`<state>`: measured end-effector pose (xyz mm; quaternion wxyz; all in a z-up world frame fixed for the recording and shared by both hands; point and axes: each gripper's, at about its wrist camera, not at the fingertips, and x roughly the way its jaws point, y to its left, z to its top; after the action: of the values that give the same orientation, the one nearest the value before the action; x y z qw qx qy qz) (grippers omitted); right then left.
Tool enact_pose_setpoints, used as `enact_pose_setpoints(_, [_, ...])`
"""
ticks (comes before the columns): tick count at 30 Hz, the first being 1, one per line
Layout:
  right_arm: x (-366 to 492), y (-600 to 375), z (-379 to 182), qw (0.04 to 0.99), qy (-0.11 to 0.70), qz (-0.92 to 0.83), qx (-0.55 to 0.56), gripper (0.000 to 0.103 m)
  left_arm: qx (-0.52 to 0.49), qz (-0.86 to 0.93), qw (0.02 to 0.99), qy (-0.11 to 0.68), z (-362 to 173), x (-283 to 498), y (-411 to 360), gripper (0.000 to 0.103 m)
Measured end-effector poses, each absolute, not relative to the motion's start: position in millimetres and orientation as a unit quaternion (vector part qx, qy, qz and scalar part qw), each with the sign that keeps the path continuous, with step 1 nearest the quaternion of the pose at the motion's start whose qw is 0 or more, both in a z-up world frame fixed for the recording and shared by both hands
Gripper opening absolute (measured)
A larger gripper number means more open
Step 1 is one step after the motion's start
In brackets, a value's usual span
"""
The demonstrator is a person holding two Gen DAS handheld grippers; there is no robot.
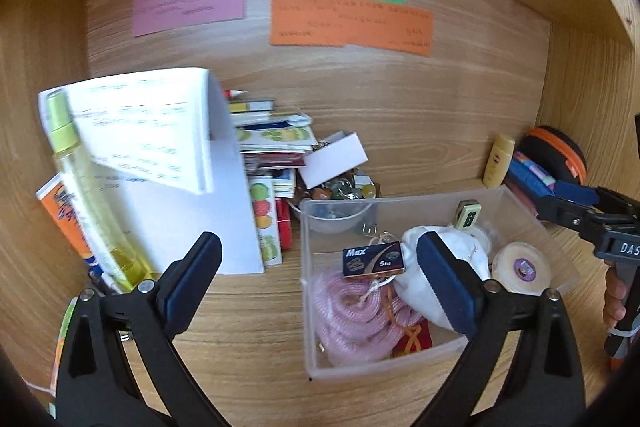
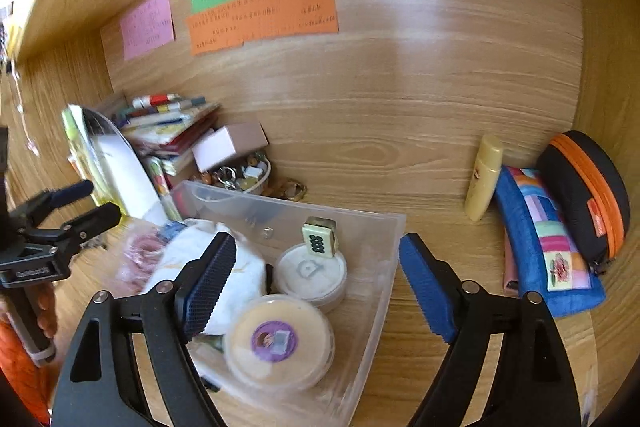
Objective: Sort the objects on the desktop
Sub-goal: 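Move the left gripper to the spiral shell while the right gripper reaches the small black piece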
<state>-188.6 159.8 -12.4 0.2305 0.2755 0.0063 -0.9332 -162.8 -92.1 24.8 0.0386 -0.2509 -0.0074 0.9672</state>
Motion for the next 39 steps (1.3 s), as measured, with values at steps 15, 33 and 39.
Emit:
enact_pose_setpoints(15, [-126,149,-16,0.268,0.027,-0.922,0.28,0.083,-0.271,0.962,0.037,0.006,8,-102,-117,0.101])
enact_pose_setpoints(33, [-100,130,-65,0.309,0.08,-0.882,0.347,0.082,-0.357,0.933,0.042,0.026,-47,-80,-131,0.101])
enact_pose_setpoints(39, [-109,123,-83,0.317,0.086,-0.86,0.389,0.082,-0.378,0.922,0.072,0.034,-57,-81,-125,0.101])
